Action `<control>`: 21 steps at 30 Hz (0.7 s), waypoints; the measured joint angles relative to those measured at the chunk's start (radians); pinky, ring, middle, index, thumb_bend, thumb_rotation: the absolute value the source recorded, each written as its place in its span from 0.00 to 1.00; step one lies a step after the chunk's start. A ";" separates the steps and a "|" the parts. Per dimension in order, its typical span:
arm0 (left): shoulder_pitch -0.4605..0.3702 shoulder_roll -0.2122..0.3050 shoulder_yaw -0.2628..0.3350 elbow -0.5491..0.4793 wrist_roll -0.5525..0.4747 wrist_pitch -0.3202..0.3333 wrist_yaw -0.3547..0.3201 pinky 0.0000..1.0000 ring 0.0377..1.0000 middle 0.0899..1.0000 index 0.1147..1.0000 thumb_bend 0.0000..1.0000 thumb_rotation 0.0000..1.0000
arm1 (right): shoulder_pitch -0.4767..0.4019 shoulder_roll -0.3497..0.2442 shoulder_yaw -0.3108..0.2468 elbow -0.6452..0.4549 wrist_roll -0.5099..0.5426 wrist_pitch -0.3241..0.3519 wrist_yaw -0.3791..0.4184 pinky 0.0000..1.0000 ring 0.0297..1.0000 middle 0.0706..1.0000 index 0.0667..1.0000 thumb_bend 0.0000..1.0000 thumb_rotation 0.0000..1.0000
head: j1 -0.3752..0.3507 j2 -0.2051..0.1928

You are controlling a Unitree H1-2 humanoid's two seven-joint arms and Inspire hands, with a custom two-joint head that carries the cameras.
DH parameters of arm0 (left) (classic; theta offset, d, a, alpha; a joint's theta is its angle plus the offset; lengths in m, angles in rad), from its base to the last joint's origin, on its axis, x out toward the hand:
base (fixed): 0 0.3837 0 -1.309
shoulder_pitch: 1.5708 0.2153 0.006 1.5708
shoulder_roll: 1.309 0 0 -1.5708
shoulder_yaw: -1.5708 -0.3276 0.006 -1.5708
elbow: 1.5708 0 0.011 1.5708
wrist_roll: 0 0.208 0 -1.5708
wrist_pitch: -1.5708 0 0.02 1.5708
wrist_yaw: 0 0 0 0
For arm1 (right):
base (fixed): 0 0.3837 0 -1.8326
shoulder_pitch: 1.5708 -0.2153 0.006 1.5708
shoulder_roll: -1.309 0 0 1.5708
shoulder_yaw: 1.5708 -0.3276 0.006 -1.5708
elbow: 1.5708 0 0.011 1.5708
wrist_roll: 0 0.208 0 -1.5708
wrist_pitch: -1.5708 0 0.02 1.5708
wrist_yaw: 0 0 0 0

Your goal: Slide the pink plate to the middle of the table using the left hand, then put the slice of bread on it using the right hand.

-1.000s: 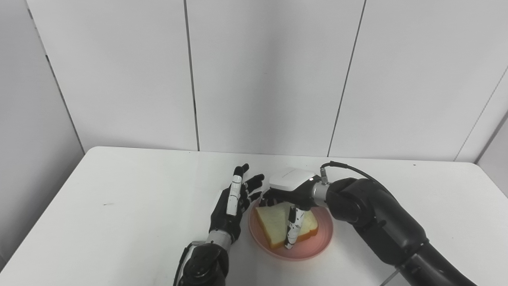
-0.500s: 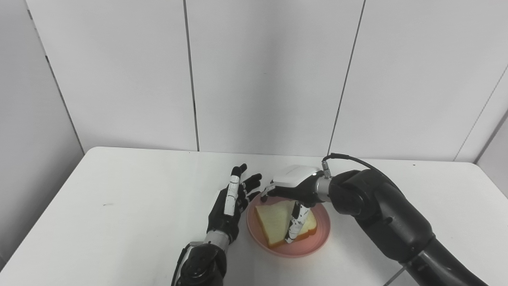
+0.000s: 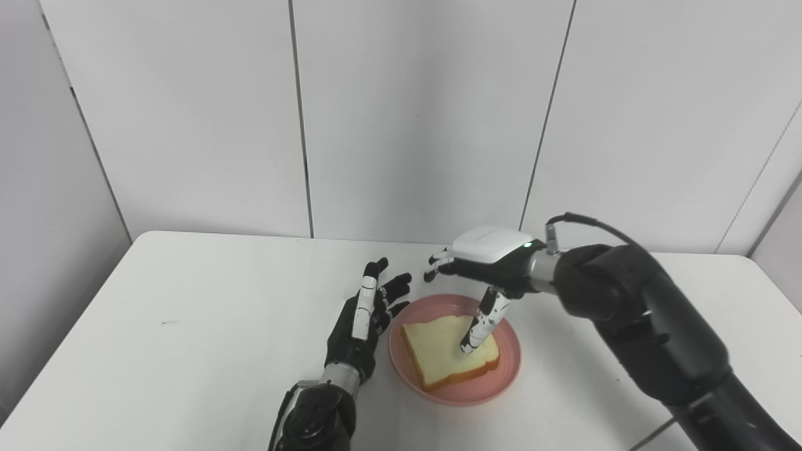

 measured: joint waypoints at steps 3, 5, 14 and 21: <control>0.000 0.003 0.000 0.000 0.000 0.000 0.000 0.81 0.87 0.82 0.93 0.85 0.96 | 0.043 -0.006 -0.062 -0.006 0.073 0.000 -0.050 0.96 0.94 0.92 0.83 1.00 0.49 | -0.003 0.000; 0.000 0.007 0.001 0.001 0.000 -0.002 0.000 0.81 0.88 0.83 0.94 0.85 0.96 | 0.080 -0.001 -0.104 0.018 0.115 -0.003 -0.122 0.79 0.84 0.82 0.78 1.00 0.51 | -0.002 -0.002; 0.003 0.015 -0.004 0.001 0.019 -0.032 0.014 0.81 0.88 0.87 0.91 0.84 0.95 | 0.296 0.174 -0.313 0.273 0.171 -0.023 -0.633 0.65 0.72 0.73 0.74 0.76 0.93 | -0.003 0.008; 0.036 0.022 -0.015 0.005 0.115 -0.132 0.090 0.90 0.93 0.95 0.88 0.86 0.92 | 0.316 0.285 -0.446 0.336 0.365 -0.099 -0.893 0.54 0.63 0.67 0.68 0.70 0.96 | -0.012 0.011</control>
